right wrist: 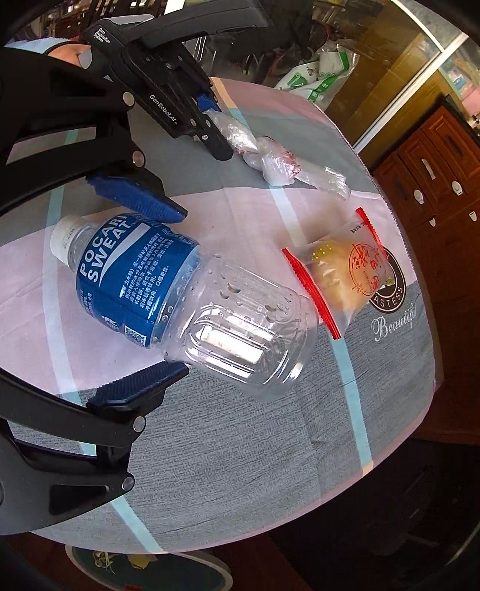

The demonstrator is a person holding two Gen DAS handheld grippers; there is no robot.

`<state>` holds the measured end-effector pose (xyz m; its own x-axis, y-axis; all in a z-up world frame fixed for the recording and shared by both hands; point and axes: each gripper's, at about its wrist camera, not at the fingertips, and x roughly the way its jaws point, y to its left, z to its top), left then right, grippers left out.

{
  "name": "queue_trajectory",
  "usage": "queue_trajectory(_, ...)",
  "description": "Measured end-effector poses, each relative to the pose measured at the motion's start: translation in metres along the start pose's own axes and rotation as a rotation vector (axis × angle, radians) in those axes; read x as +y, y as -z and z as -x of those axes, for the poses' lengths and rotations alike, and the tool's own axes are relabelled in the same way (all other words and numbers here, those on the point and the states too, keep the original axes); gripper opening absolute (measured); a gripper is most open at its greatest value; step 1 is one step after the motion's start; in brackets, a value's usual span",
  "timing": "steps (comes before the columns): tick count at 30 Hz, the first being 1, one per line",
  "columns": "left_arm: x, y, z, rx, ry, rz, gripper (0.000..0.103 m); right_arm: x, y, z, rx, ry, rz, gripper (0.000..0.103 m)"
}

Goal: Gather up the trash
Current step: 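Grasp the clear plastic bag with the left tool while the right tool grasps the water bottle, then carry the plastic bag and water bottle over the bin and open both tools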

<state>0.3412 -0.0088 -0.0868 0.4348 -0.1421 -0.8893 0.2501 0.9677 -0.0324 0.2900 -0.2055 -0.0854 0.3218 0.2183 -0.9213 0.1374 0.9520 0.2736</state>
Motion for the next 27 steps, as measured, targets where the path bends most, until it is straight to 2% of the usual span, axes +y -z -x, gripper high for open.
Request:
queue_trajectory(6,-0.015,0.027,0.027,-0.014,0.035,0.003,0.035,-0.012,0.009,0.005,0.005,-0.058,-0.037,0.073)
queue_trajectory(9,-0.028,0.04,0.045,-0.022,0.047,-0.01,0.035,-0.017,0.018,0.013,-0.007,-0.06,-0.026,0.072)
queue_trajectory(14,-0.055,0.054,0.073,-0.037,0.076,-0.034,0.035,-0.03,0.034,0.03,-0.005,-0.11,-0.035,0.072)
queue_trajectory(27,-0.146,0.068,0.117,-0.063,0.125,-0.119,0.035,-0.112,0.075,0.101,-0.111,-0.184,-0.128,0.072)
